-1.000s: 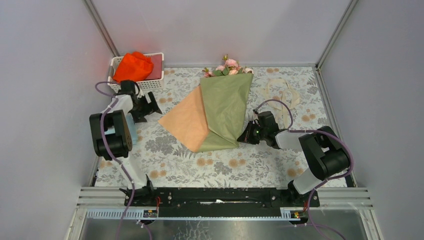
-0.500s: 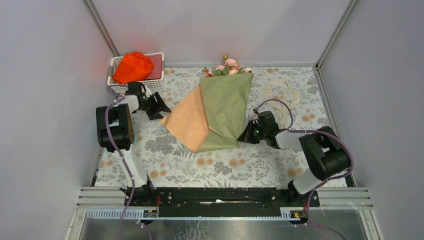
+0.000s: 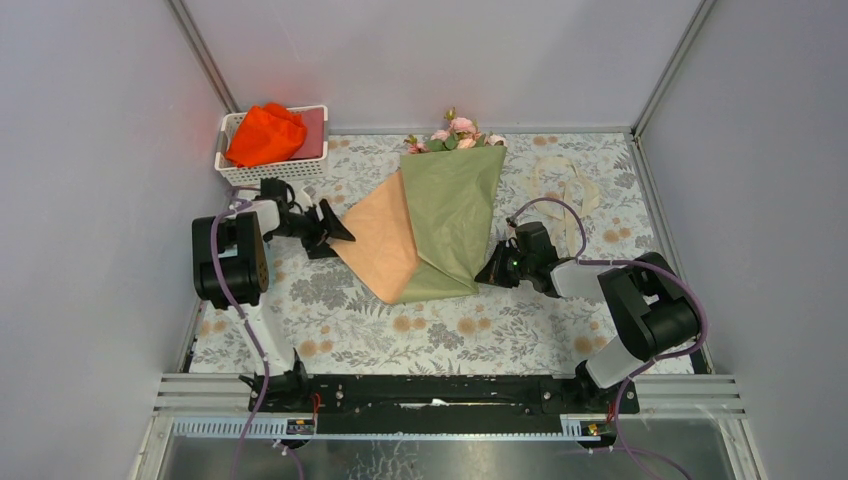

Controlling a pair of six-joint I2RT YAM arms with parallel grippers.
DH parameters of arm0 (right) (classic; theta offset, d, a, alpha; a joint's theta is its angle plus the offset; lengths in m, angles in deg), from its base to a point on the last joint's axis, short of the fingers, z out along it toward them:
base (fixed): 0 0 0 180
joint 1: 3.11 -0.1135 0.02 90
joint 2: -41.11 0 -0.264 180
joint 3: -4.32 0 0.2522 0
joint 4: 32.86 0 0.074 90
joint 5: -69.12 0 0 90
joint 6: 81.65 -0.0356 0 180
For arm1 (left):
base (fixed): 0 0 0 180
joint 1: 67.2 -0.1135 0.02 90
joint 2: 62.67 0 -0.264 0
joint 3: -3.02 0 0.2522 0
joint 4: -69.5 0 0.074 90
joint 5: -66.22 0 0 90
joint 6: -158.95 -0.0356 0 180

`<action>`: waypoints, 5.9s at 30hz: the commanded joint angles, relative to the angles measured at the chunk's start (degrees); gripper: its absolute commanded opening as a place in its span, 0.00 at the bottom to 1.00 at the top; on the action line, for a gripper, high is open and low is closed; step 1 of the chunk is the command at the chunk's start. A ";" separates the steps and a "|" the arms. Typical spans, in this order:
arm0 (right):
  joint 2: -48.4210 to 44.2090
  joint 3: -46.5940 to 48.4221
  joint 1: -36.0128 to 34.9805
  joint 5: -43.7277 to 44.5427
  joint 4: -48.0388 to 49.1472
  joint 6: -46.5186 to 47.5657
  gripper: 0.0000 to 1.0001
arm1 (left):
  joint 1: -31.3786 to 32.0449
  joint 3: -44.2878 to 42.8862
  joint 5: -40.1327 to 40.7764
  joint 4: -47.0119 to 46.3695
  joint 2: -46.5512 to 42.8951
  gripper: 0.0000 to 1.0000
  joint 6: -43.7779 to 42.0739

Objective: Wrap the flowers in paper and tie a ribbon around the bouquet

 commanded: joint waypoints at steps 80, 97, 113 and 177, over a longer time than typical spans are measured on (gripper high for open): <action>22.26 49.03 -21.36 56.68 -38.49 41.28 0.28 | 19.31 -12.33 21.99 0.84 1.10 0.03 -5.47; 24.39 32.73 -8.23 -1.84 -4.56 17.40 0.05 | 19.68 -16.72 12.24 5.02 -3.99 0.00 -5.85; 25.13 19.84 -7.08 0.95 5.85 5.67 0.02 | 32.00 -45.59 1.87 7.45 11.73 0.00 4.17; 1.79 17.43 2.12 4.12 -7.59 12.04 0.35 | 42.25 -56.56 21.86 3.83 34.03 0.01 -0.37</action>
